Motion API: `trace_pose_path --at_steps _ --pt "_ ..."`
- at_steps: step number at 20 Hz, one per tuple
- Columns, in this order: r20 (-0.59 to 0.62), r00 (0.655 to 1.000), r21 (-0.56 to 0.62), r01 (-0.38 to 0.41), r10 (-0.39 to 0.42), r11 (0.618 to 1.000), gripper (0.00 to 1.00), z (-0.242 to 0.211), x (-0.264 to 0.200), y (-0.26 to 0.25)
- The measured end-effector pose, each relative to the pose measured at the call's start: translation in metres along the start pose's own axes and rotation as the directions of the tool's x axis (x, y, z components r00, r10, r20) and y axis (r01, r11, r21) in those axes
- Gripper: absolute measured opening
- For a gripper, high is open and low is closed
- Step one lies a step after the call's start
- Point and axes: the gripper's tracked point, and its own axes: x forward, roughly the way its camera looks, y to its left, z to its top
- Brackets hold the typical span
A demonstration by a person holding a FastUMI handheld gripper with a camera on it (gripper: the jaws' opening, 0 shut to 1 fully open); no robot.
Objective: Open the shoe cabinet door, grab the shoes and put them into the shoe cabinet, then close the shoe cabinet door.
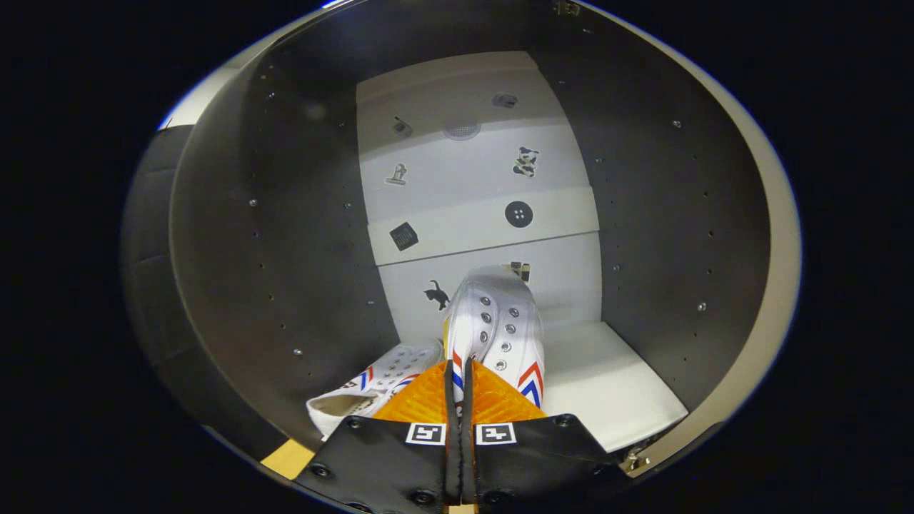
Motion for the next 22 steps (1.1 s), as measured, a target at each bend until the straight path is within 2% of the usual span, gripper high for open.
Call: trace_pose_path --at_steps 13,15,18,19,22 --pt "-0.046 0.998 0.007 0.035 -0.035 0.999 0.02 -0.016 0.043 -0.005" --pt "-0.020 1.000 -0.011 0.024 -0.024 1.000 0.06 -0.009 0.038 -0.003" --pt "0.037 0.999 -0.026 0.016 -0.015 1.000 0.21 0.011 0.025 0.002" --pt "0.034 0.999 -0.026 0.004 -0.003 1.000 0.23 0.012 0.018 0.006" --pt "0.013 1.000 -0.052 -0.015 0.015 0.999 0.68 0.011 -0.009 0.014"
